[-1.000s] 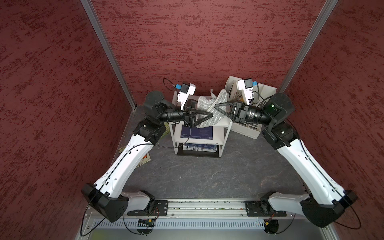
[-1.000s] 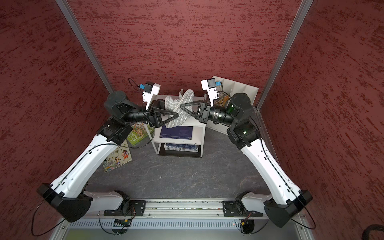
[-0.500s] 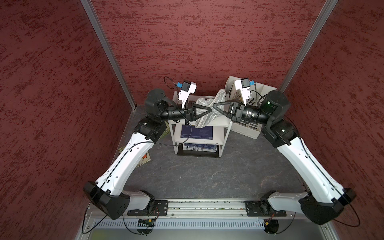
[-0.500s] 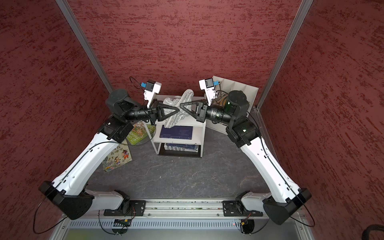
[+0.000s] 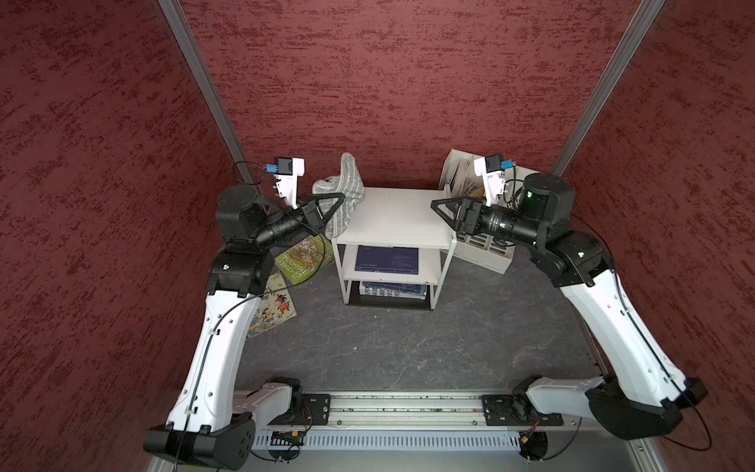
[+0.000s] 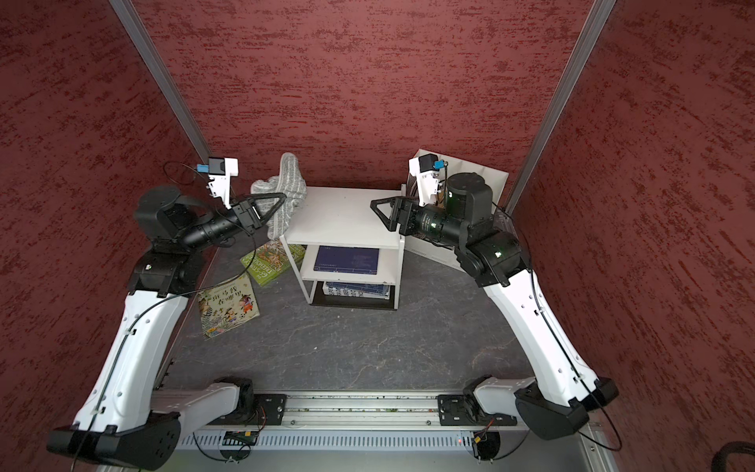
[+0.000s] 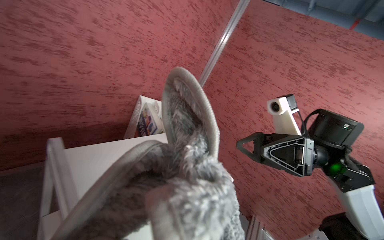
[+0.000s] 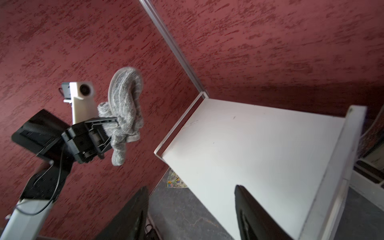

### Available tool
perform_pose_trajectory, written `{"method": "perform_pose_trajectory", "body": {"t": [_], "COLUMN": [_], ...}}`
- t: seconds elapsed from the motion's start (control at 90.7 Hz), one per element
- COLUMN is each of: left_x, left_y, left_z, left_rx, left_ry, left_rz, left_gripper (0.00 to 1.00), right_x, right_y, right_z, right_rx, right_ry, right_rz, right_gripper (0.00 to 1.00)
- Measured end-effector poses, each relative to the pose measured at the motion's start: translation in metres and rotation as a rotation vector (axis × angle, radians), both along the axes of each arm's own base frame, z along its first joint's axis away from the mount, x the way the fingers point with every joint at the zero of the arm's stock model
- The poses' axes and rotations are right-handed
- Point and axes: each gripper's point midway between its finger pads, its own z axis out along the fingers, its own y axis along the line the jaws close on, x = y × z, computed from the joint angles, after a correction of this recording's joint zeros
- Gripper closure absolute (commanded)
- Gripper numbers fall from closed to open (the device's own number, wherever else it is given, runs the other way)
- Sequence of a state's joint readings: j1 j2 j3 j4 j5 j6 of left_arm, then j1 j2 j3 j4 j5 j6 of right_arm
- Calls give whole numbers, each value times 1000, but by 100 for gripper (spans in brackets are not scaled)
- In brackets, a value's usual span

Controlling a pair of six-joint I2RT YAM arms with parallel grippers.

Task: Wipe the bookshelf clean with a cloth
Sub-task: Hold the shelf at the center of the board.

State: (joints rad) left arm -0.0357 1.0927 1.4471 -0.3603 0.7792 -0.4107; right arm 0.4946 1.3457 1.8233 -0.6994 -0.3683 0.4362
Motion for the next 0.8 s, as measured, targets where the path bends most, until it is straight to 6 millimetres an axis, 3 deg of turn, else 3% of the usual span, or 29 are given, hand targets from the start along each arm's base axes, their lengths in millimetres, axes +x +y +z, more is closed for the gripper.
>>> {"method": "perform_pose_trajectory", "body": {"t": [0.11,0.209,0.408,0.562,0.617,0.749,0.804], "left_x": [-7,-11,-10,-13,-17,-22,-22], "left_y": [34,63,107,113,112,108,105], "left_z": [-8,-30,-125,-217,-241,-279,-294], "left_rx": [17,36,64,75,79,75,70], "left_ry": [48,136,434,704,776,885,924], "left_rz": [155,300,496,512,505,477,456], "left_gripper": [100,100,100,100,100,100,100], "right_x": [19,37,54,55,55,51,51], "right_y": [-2,-1,-24,-46,-53,-67,-67], "right_z": [2,-10,-45,-63,-73,-105,-105], "right_rx": [-83,-172,-341,-403,-402,-348,-295], "right_ry": [-1,23,94,155,190,312,330], "right_rz": [-62,-110,-248,-313,-327,-326,-313], "right_gripper": [18,10,8,26,33,42,45]}}
